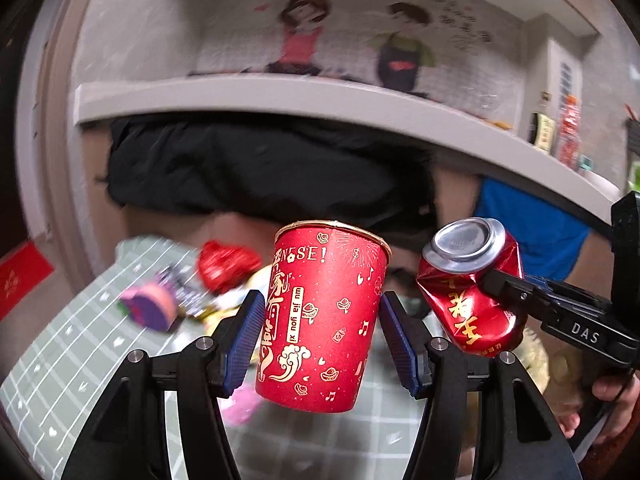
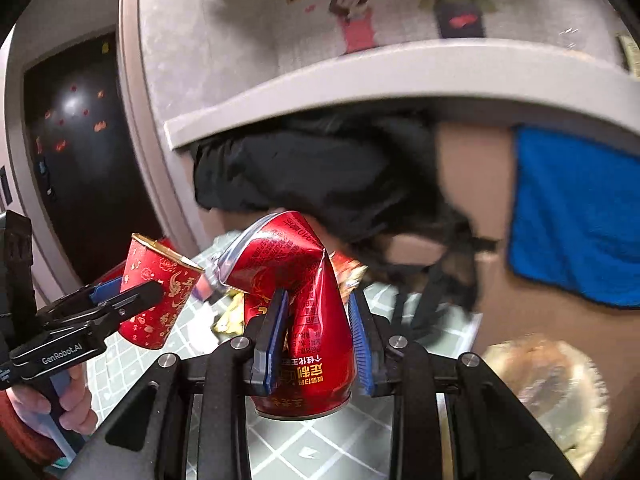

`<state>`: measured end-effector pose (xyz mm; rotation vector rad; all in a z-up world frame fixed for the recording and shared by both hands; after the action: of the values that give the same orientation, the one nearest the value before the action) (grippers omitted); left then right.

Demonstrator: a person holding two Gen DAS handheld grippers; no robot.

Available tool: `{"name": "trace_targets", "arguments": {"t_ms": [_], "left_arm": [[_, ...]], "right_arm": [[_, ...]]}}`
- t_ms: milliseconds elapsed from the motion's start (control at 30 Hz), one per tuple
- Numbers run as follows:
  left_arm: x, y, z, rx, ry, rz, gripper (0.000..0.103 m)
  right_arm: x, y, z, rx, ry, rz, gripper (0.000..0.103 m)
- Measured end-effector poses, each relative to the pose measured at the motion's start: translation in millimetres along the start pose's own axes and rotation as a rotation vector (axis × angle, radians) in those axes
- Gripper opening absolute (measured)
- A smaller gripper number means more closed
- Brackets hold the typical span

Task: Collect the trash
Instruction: 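Carry the cup and can over the yellow-bagged bin and release both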

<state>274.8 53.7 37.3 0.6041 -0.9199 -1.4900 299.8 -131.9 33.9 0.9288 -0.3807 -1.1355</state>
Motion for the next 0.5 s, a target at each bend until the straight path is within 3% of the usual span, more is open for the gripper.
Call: {"name": "trace_targets", "arguments": {"t_ms": [233, 300, 500], "left_arm": [[103, 13, -18, 0.053, -0.097, -0.125, 0.06], [131, 12, -24, 0.048, -0.13, -0.152, 0.06], [197, 6, -43, 0.016, -0.202, -0.219, 0.06]], "right_arm": [[70, -9, 83, 0.12, -0.162, -0.065, 0.028], [93, -15, 105, 0.137, -0.235, -0.086, 0.028], [151, -35, 138, 0.143, -0.335, -0.183, 0.028]]}}
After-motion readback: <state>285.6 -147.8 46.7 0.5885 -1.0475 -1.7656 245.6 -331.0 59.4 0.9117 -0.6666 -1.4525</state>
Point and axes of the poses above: each gripper's, at about its wrist camera, not at the fingertips, and z roughly against the way its jaws point, x to its right, y to its top, the point moved 4 cm from there along -z, roughly the way its jaws point, and after that the axes turned 9 degrees about -x, right-handed, at the moved point
